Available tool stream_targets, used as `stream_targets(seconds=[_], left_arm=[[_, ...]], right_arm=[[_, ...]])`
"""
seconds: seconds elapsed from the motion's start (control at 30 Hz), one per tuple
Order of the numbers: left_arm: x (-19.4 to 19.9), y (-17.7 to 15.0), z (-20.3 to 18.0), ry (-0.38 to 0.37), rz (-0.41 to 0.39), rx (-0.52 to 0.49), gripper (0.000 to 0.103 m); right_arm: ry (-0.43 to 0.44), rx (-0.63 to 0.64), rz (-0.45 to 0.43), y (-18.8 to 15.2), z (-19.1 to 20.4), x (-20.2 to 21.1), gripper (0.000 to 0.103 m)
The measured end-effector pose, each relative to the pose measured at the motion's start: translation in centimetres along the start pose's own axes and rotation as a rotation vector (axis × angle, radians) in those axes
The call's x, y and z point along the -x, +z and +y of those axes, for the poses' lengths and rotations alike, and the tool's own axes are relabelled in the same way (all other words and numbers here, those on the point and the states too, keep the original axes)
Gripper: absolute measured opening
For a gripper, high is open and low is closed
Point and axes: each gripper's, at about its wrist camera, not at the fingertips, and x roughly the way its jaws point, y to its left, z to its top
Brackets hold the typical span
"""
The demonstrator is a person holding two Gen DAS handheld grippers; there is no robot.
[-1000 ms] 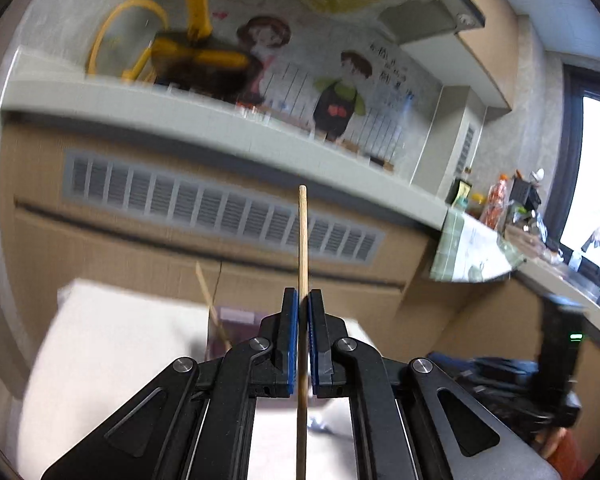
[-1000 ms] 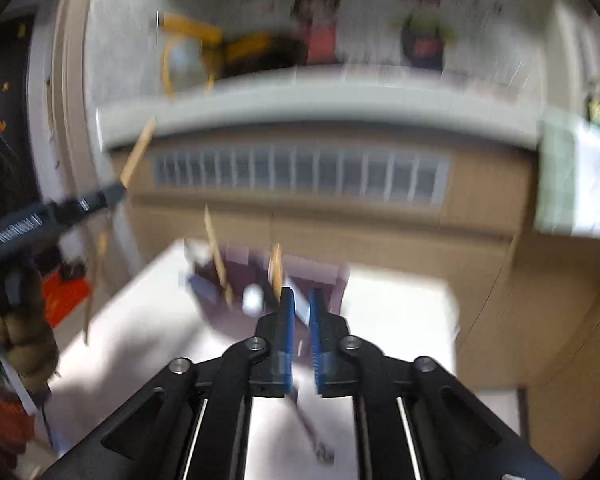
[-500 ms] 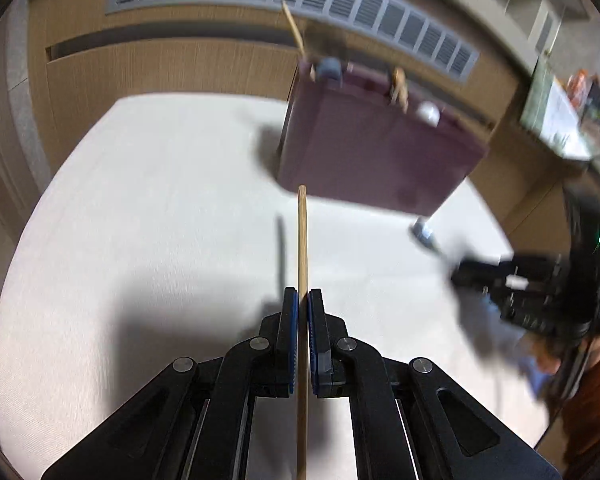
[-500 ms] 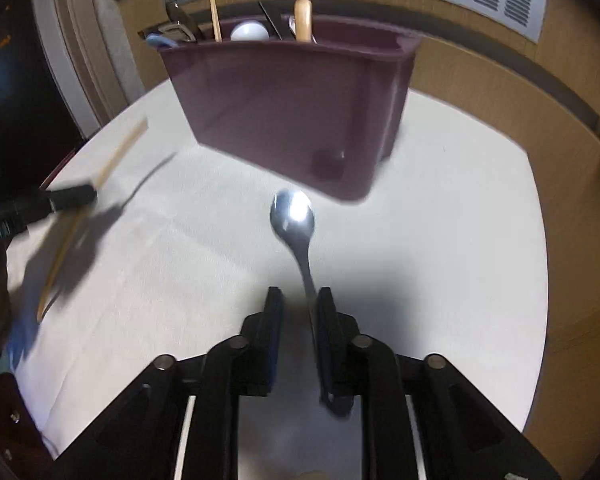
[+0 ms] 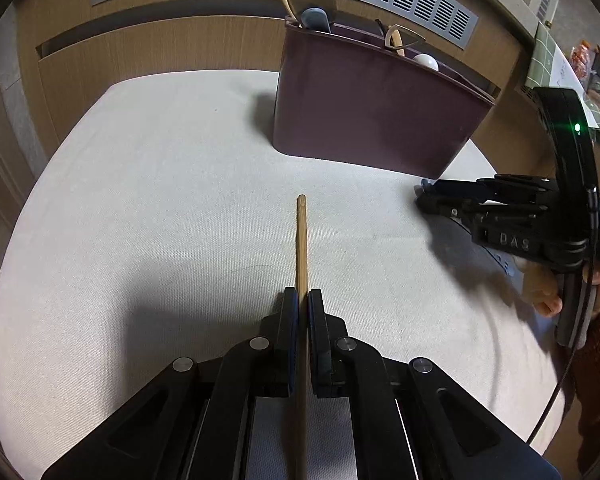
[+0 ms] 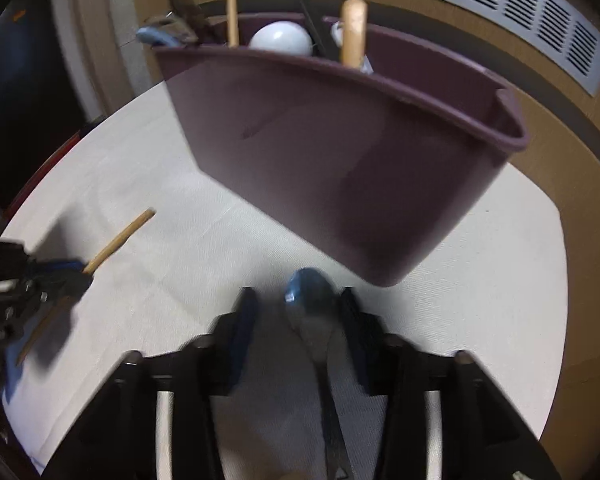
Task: Organize utensils
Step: 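Carry the chopstick and smiley spoon up toward the maroon caddy with both tools, then lower chopstick and smiley spoon into the caddy and open both tools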
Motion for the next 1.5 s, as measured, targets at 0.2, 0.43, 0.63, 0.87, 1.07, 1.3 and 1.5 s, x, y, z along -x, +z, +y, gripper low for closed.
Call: stream_targets(seconds=[0.2,0.43,0.63,0.87,1.07,1.3,1.5], left_arm=[[-0.2,0.4,-0.1,0.008,0.006,-0.015,0.006],[-1.4,2.6,0.3,-0.024,0.092,-0.041,0.006],[-2.2,4.5,-0.3,-0.037,0.095,-0.114,0.005],[5.8,4.4,1.1,-0.301,-0.156,0.037,0.005],[12.5,6.5,1.0,-0.349,-0.483,0.059,0.005],[16.2,13.3,-1.3,-0.339,-0.99,0.109,0.005],[9.6,16.6,-1.8,-0.175,-1.022,0.144,0.005]], right_arm=[[0.013,-0.126,-0.07,-1.5,-0.7,3.2,0.025],[0.017,-0.144,-0.146,-3.1,0.2,7.4,0.025],[-0.009,-0.143,-0.21,-3.1,1.2,8.9,0.025],[-0.02,-0.177,-0.293,-3.6,1.7,12.1,0.025],[-0.034,-0.199,-0.445,-2.7,1.7,16.0,0.025],[-0.11,-0.219,-0.727,4.4,-0.7,24.1,0.025],[-0.047,-0.285,-0.718,8.7,-3.9,20.5,0.025]])
